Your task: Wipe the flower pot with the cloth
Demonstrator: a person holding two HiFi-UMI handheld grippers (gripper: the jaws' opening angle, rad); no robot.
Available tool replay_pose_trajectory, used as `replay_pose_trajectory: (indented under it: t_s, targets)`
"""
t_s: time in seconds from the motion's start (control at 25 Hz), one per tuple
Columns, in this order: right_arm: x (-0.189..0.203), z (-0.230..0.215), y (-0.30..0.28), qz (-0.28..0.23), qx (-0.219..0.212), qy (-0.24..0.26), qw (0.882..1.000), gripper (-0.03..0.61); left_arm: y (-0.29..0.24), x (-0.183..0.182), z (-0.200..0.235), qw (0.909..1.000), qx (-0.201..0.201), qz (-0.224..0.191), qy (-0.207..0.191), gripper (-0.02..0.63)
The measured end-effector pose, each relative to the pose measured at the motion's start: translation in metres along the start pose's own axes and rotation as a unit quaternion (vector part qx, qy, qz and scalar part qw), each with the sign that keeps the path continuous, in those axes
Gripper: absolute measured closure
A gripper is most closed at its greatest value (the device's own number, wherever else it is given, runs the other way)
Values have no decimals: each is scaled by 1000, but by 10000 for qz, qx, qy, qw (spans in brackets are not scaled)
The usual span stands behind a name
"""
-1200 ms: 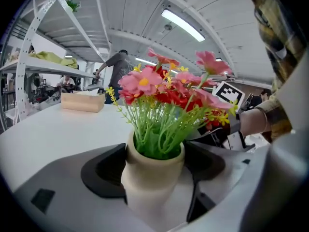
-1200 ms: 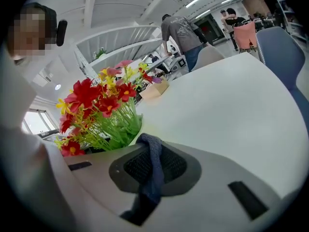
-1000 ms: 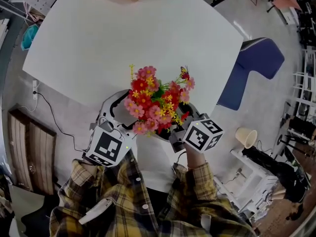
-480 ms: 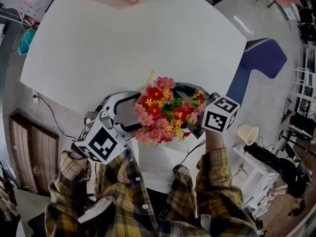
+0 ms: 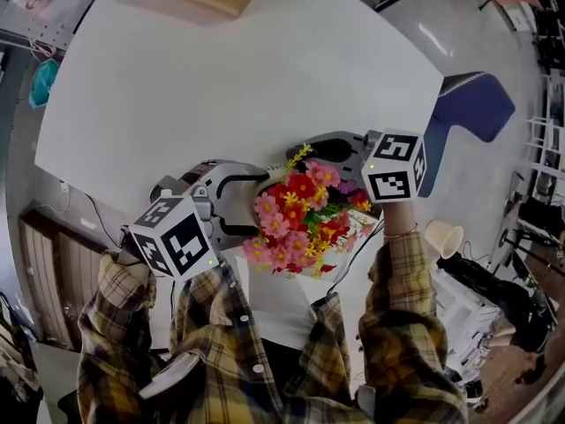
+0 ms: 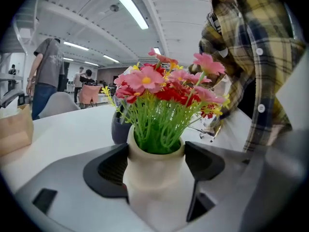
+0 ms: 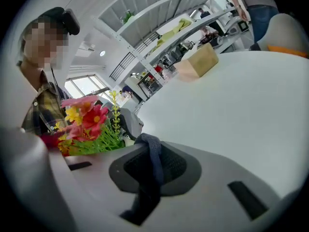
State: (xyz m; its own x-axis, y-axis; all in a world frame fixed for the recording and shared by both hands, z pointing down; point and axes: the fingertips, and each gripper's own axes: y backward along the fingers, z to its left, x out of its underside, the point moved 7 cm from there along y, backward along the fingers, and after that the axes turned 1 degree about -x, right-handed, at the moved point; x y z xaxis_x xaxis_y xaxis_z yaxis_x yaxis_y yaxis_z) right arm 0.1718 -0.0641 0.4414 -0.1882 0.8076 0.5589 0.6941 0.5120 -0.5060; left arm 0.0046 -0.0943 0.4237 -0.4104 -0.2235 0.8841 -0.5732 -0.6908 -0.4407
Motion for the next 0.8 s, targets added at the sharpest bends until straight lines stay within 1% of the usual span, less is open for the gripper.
replay_pose_trajectory:
  t_s: [0.2,0.28,0.36,0.48,0.6,0.76,0.8]
  targets:
    - [-7,-2,-10,524,-274,151,9981,560,-4,-1,5,9995,307,92,-28,244]
    - [-7,-1,-13,622,-279,217,9974,560,-5,0,5,9994,312,129,-9,244]
    - [-7,0,-10,565,-195,275,9978,560,-5,1,3,9996,224,134,56,244]
    - [-5,2,2,265,-52,269,9993,560,-2,3,-1,9995,-63,80,301,244]
    - [-2,5,19,-57,192,295,9994,560,11,3,-1,9964,-485,-200,671,245]
    - [-3,21,45,-470,683,521,9952,560,38,-5,-3,9858,-1103,-736,1034,253]
    - [-3,27,52,-588,816,600,9931,560,45,-9,-5,9818,-1260,-909,1094,282]
